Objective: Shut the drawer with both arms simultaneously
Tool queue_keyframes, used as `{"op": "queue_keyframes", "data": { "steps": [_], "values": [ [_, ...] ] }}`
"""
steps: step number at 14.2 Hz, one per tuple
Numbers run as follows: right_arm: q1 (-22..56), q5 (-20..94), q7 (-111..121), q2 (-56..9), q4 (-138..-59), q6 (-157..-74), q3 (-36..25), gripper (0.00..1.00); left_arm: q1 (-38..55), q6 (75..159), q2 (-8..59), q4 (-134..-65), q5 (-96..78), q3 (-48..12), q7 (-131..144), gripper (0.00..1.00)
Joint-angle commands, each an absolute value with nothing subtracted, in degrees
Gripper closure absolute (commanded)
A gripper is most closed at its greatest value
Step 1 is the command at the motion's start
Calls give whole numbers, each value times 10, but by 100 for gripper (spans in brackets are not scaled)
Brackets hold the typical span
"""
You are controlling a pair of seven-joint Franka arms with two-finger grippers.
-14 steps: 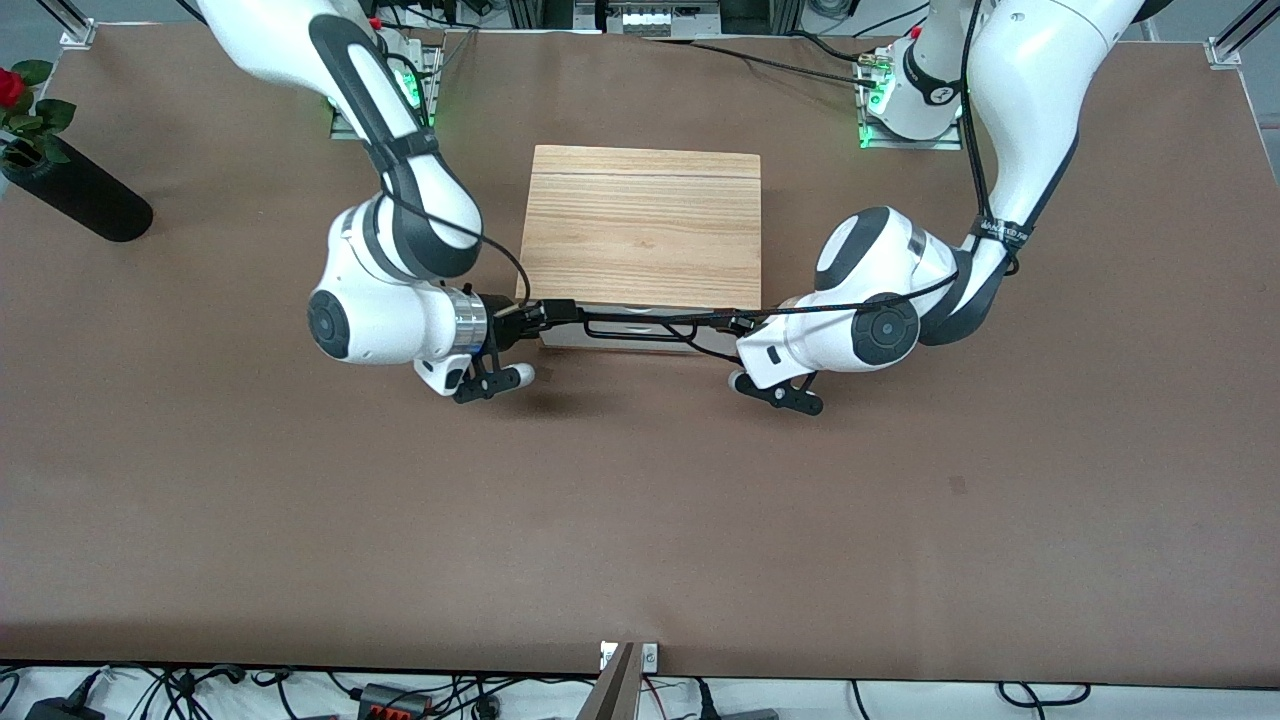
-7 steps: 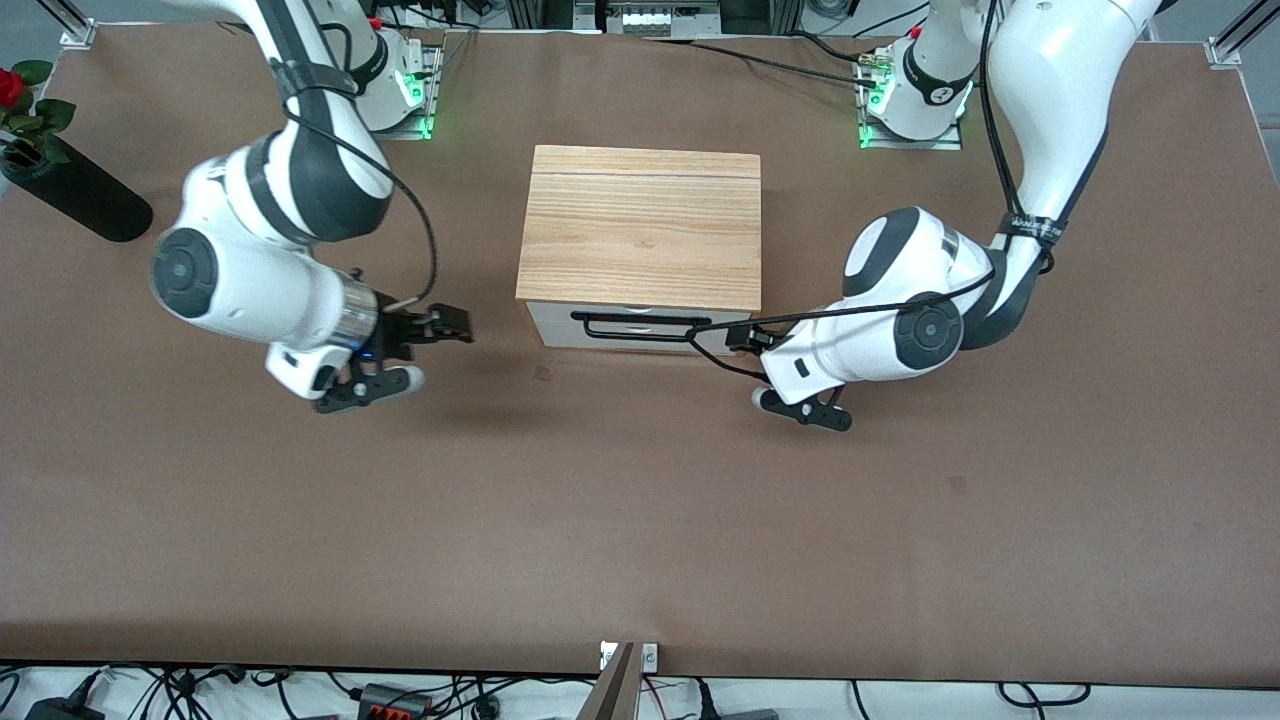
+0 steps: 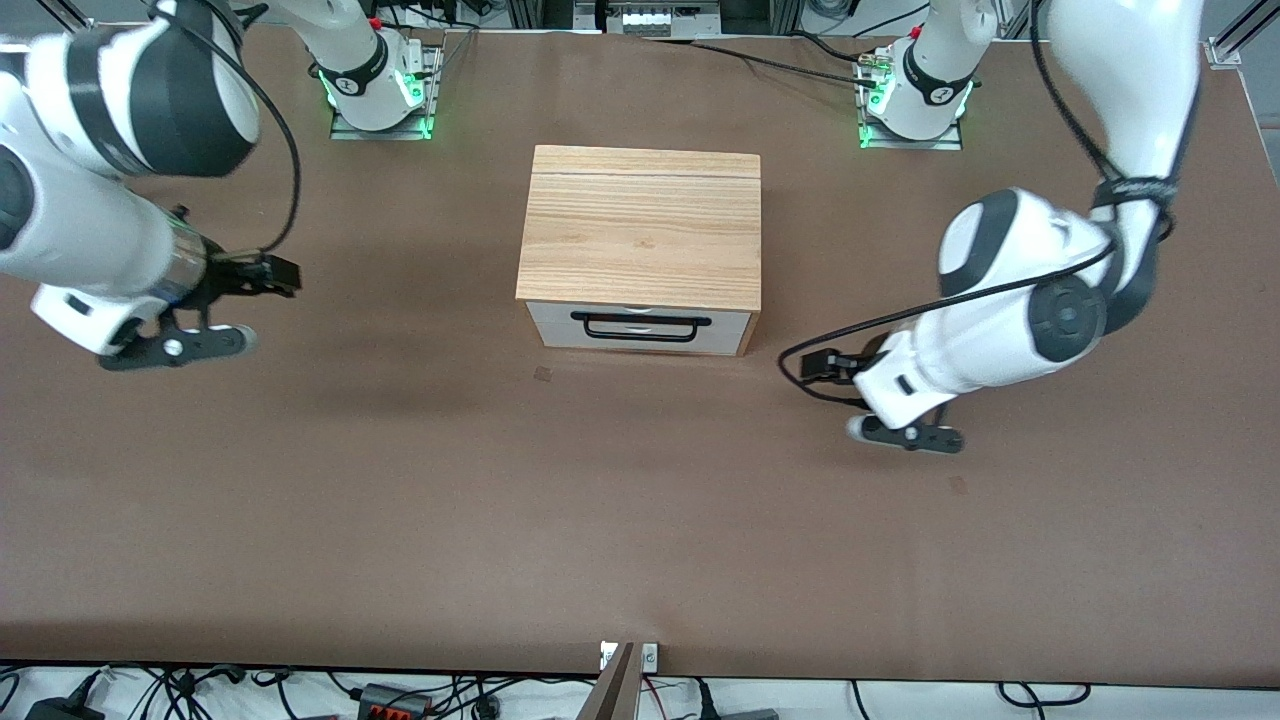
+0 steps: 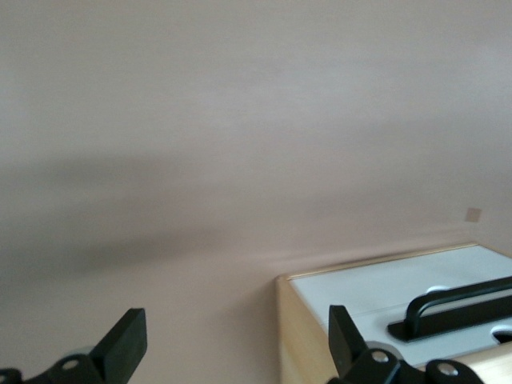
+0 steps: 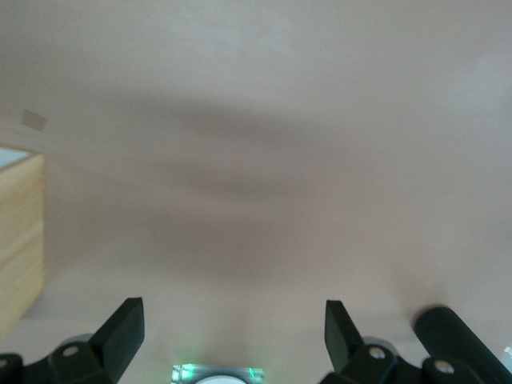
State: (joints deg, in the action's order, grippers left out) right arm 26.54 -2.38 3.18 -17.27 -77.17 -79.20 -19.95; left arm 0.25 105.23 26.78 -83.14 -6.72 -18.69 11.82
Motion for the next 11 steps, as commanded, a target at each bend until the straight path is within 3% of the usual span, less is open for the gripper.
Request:
{"op": "queue_keyframes", "data": {
  "steps": [1,5,8,9,11],
  "values": [
    [228,-33,28,-175,-724,-744,-187,0,8,956,229,-800,-64,-136,112,0],
    [105,-33,20,-117,-788,-757,-59,0,7,882,137,-800,-64,-85,111,0],
    [-4,-32,19,-1,-987,-940,29,0,7,864,100,-806,-27,-75,111,0],
    [-17,-30,12,29,-1029,-971,35,0,7,869,101,-820,-26,-74,113,0],
    [-21,-12,-40,40,-1039,-969,32,0,7,880,98,-829,-24,-73,111,0]
  ]
}}
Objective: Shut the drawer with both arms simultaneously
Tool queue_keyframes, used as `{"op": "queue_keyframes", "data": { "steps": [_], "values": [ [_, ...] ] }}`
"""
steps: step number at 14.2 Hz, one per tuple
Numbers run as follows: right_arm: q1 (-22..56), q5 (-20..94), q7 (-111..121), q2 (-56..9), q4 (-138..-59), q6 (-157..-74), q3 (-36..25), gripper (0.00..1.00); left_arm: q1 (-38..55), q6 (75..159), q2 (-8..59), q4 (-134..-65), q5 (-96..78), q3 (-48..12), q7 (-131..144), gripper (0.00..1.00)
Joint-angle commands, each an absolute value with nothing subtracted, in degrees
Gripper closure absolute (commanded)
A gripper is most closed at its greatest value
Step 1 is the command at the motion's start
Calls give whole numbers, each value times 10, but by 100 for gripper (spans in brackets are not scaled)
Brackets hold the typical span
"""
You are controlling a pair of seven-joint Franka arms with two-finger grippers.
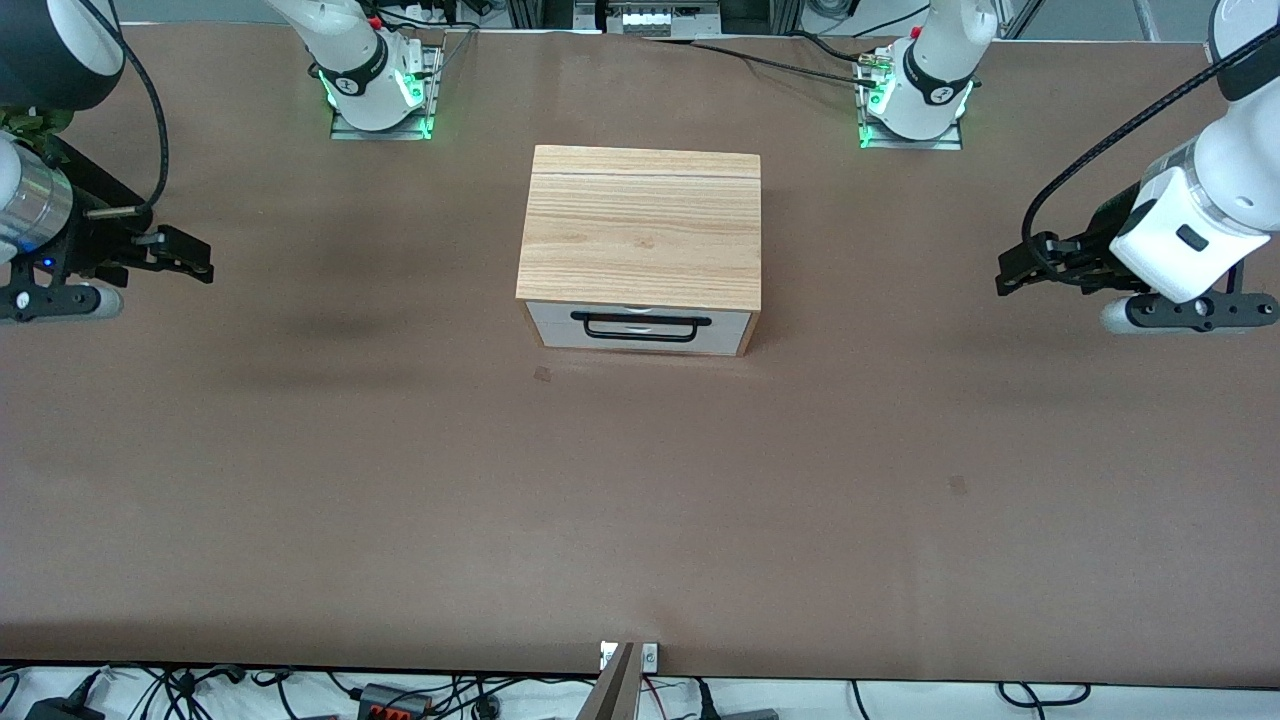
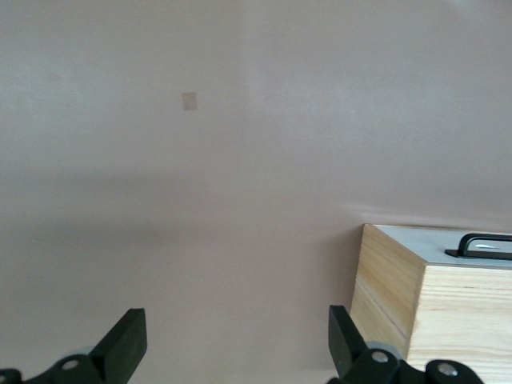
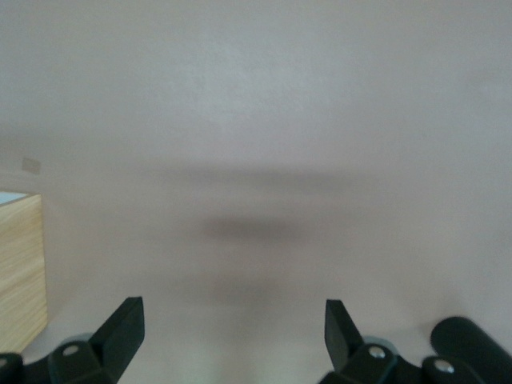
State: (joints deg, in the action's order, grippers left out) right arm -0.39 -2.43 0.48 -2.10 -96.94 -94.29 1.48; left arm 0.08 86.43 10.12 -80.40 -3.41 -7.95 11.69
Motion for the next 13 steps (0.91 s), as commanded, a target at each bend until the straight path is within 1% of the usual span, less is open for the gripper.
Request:
{"op": "queue_keyframes", "data": {
  "steps": [1,2,3,5,6,7,13],
  "values": [
    [-18,-17,-52,38,-1028,-963,25,0,7,881,95,-836,-25,-73,111,0],
    [-18,-18,-54,36,-1007,-959,19,0,7,881,83,-849,-25,-73,110,0],
    [-16,-19,-54,27,-983,-962,11,0,8,884,60,-882,-25,-74,110,0],
    [-10,-19,-48,21,-970,-949,-5,0,15,949,-18,-993,-24,-78,108,0],
    [-10,-18,-51,22,-970,-935,-10,0,14,961,-31,-1017,-24,-75,107,0],
    [-10,-15,-54,18,-968,-920,-14,0,14,962,-29,-1015,-23,-73,106,0],
    [-7,-12,-52,13,-966,-918,-10,0,15,959,-25,-1005,-17,-73,105,0]
  ]
}}
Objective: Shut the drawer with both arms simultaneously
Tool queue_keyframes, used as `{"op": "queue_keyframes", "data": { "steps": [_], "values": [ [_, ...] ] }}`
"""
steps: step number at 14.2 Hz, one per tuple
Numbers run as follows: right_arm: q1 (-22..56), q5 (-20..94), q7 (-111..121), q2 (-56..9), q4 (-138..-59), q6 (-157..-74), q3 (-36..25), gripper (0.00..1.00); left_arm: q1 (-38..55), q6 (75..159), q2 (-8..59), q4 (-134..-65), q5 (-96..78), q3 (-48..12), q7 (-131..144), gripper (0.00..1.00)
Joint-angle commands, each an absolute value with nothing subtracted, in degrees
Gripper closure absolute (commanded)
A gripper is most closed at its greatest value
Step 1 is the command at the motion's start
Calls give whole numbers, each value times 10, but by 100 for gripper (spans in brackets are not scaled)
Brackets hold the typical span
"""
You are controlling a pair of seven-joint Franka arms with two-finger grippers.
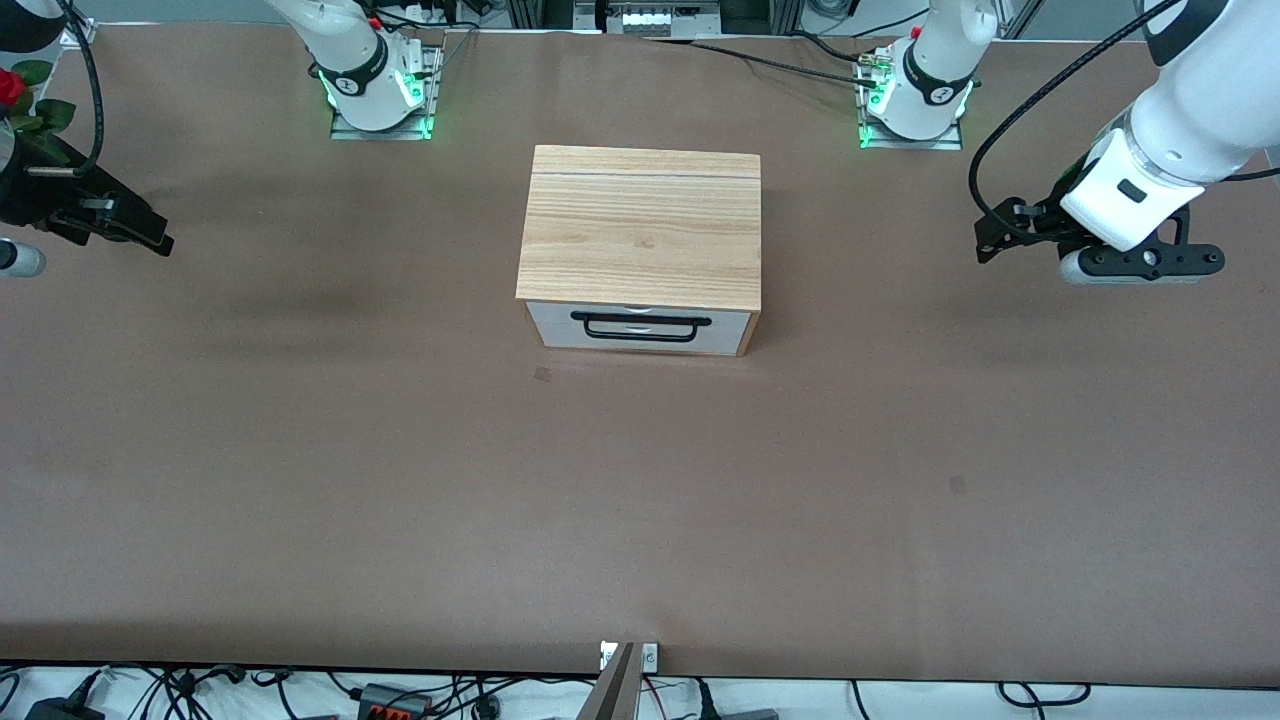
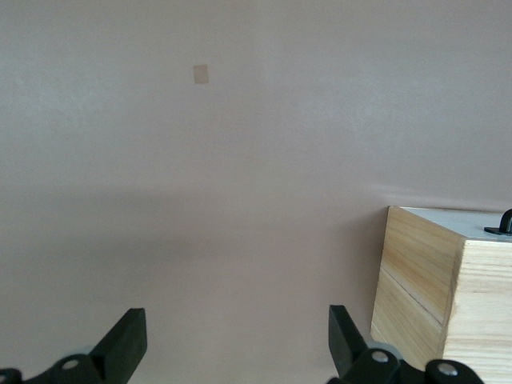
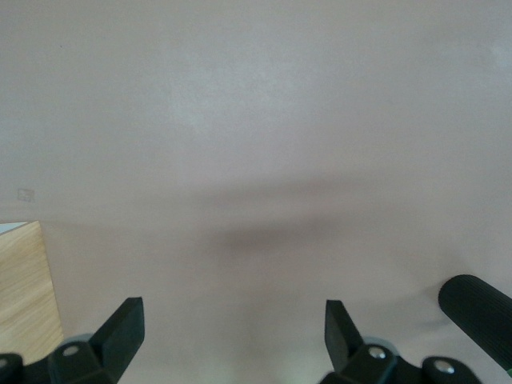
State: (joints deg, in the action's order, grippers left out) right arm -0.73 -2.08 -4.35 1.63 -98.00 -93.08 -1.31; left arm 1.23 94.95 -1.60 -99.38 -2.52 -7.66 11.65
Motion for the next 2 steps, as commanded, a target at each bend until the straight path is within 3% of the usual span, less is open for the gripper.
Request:
{"op": "queue_keyframes", "data": {
  "steps": [1,2],
  "values": [
    [-7,-12,-52,14,-965,-918,-10,0,15,958,-25,-1005,-17,-73,105,0],
    [-7,-12,-52,14,-965,-918,-9,0,16,952,-25,-1005,-17,-73,105,0]
  ]
}}
